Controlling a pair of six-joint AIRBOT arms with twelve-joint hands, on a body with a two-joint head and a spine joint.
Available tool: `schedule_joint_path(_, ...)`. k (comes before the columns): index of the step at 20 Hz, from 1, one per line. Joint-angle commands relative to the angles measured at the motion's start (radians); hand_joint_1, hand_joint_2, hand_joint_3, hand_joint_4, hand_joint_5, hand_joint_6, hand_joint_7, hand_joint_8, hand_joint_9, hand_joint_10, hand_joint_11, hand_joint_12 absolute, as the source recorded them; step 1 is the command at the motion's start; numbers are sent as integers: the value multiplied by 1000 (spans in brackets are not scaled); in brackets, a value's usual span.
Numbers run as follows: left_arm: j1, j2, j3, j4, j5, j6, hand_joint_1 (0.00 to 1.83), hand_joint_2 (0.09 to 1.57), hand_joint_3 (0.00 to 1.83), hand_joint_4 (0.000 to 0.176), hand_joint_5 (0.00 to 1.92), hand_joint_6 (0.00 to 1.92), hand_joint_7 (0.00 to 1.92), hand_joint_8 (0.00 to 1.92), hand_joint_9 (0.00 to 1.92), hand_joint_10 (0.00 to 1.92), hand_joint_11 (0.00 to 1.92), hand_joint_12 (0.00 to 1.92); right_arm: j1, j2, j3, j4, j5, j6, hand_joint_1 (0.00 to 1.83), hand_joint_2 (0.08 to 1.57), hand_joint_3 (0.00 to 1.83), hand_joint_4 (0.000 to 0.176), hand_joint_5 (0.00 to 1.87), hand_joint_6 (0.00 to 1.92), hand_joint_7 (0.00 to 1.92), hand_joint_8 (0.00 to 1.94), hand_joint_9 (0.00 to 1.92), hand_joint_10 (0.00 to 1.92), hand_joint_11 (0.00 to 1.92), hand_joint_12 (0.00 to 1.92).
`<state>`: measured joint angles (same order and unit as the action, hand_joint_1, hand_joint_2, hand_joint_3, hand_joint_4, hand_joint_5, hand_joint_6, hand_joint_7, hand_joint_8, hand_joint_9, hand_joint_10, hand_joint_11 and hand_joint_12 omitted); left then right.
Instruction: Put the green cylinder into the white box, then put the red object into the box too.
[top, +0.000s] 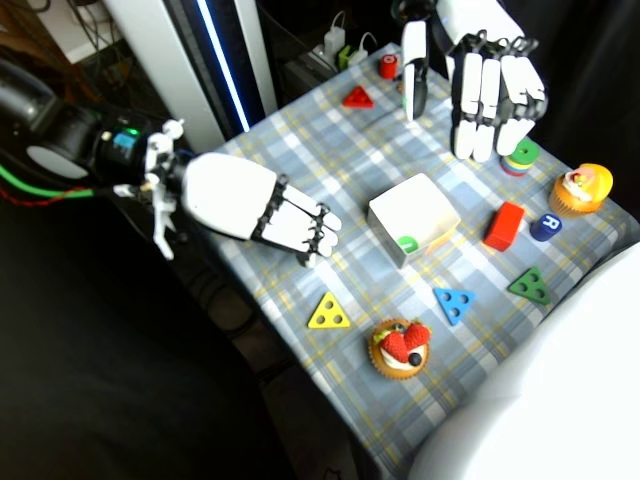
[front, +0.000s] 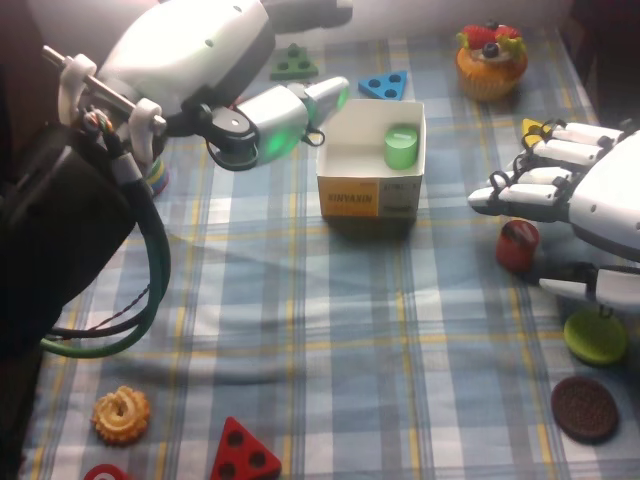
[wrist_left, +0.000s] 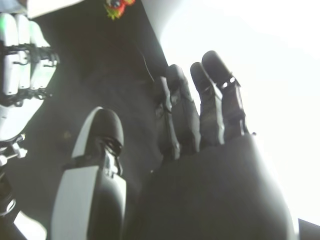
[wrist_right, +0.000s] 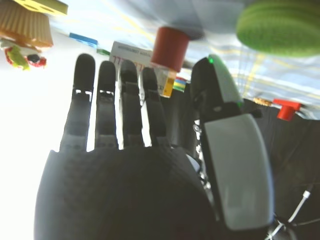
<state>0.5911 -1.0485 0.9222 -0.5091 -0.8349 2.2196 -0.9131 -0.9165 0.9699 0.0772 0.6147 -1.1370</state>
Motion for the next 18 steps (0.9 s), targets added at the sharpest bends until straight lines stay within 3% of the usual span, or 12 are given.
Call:
schedule_joint_path(1,-6,5,-2,42,-123,-5,603,1351,0,0,584,31,586,25,154,698,0,1410,16,-2,5,-1,105,2,857,1283,0,0,318,40,394,17,84,658,0,1142)
schedule_joint_path(2,-5,5,-3,42,-126,-6,614,1343,0,0,592,28,590,18,135,728,0,1425,18,-5,7,-1,103,2,862,1286,1,0,321,35,396,13,79,642,0,1075)
schedule_joint_path(5,0,9,-9,44,-142,-11,655,1344,0,0,607,28,613,17,146,772,0,1451,27,-19,16,-5,99,2,876,1291,1,0,428,56,517,39,129,720,0,1199)
schedule_joint_path(6,3,12,-13,46,-150,-15,660,1351,1,0,607,25,615,13,140,771,0,1417,32,-24,20,-8,96,2,939,1315,8,0,594,1253,674,86,140,918,0,1301)
schedule_joint_path(7,5,14,-15,49,-156,-21,696,1348,0,0,622,31,627,16,148,775,0,1423,37,-29,23,-10,92,2,1059,1298,34,15,606,1490,660,1197,205,1076,0,1528)
schedule_joint_path(8,5,16,-16,50,-158,-24,696,1348,0,0,622,31,627,16,148,775,0,1423,40,-32,25,-10,90,2,1059,1298,34,15,606,1490,660,1197,205,1076,0,1528)
schedule_joint_path(9,5,17,-16,50,-161,-24,683,1357,4,0,612,26,615,5,122,836,0,1474,44,-33,27,-10,90,6,1141,1275,0,0,600,1489,803,1372,334,1298,0,1628)
schedule_joint_path(12,17,29,-23,42,-180,-25,595,1375,4,0,608,24,623,12,139,822,0,1496,59,-30,27,-21,101,29,1177,1233,0,0,672,1367,877,1294,424,1330,0,1752)
schedule_joint_path(13,25,33,-26,37,-189,-25,595,1375,4,0,608,24,623,12,139,822,0,1496,63,-23,25,-41,120,56,1177,1233,0,0,672,1367,877,1294,424,1330,0,1752)
schedule_joint_path(14,32,38,-30,34,-196,-25,605,1369,1,0,611,23,650,17,155,845,0,1421,67,-12,20,-57,145,84,1166,1261,3,0,625,1391,823,1434,365,1501,0,1901)
schedule_joint_path(18,82,57,-51,-8,-236,-33,631,1370,0,0,601,14,627,7,186,709,0,1324,113,21,5,-107,232,135,1110,1300,4,0,656,1406,664,1603,262,1643,0,1921)
